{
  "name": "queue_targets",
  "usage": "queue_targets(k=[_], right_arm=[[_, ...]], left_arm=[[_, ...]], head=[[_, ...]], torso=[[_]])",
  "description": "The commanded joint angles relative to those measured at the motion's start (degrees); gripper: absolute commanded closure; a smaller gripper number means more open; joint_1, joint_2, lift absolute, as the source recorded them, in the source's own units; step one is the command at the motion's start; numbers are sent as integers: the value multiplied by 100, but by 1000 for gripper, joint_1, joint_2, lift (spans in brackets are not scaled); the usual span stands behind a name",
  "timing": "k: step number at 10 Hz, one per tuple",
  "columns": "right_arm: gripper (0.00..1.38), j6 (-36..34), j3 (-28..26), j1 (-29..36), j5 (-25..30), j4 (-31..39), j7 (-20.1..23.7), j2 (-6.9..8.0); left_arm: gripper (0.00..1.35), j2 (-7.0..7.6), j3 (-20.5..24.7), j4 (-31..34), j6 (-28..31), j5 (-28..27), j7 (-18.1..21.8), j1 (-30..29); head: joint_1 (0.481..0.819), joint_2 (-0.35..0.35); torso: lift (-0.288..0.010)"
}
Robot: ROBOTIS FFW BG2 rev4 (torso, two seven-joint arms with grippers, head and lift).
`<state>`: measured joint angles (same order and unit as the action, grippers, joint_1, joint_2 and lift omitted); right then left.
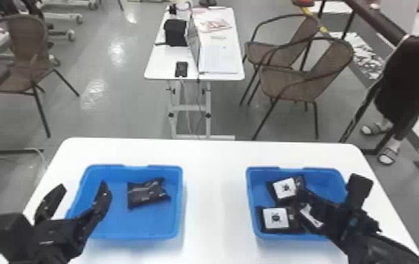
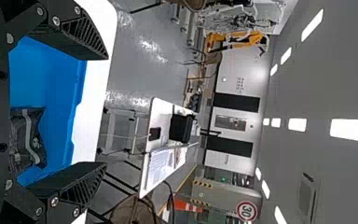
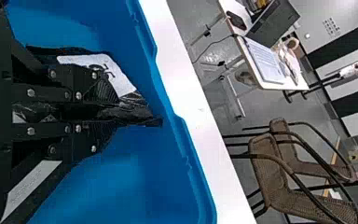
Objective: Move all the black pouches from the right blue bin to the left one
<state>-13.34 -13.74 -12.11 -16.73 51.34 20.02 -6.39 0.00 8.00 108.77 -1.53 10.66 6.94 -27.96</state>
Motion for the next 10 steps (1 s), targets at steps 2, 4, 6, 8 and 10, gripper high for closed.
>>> queue_targets(k=[2, 4, 6, 8, 10], right_arm=[[1251, -362, 144, 464, -427, 1273, -51, 59], [1251, -933, 170, 965, -814, 2679, -51, 209], [1251, -1100, 311, 1273, -1298, 3611, -51, 235], [1251, -1188, 724, 1158, -2124, 3769, 318, 130], [1251, -1338, 1295, 622, -2607, 3171, 1373, 77]], left_arm=[[233, -15, -35, -31, -32, 33, 0, 10], [233, -15, -35, -40, 3, 68, 0, 54], [233, -15, -44, -31, 3, 77, 0, 54], [233, -15, -61, -31, 56, 112, 0, 125], [233, -15, -123, -14, 188, 341, 0, 256]], head=[[695, -32], [695, -16], [695, 17], [695, 54], [695, 107]], torso=[[10], [10], [10], [10], [10]])
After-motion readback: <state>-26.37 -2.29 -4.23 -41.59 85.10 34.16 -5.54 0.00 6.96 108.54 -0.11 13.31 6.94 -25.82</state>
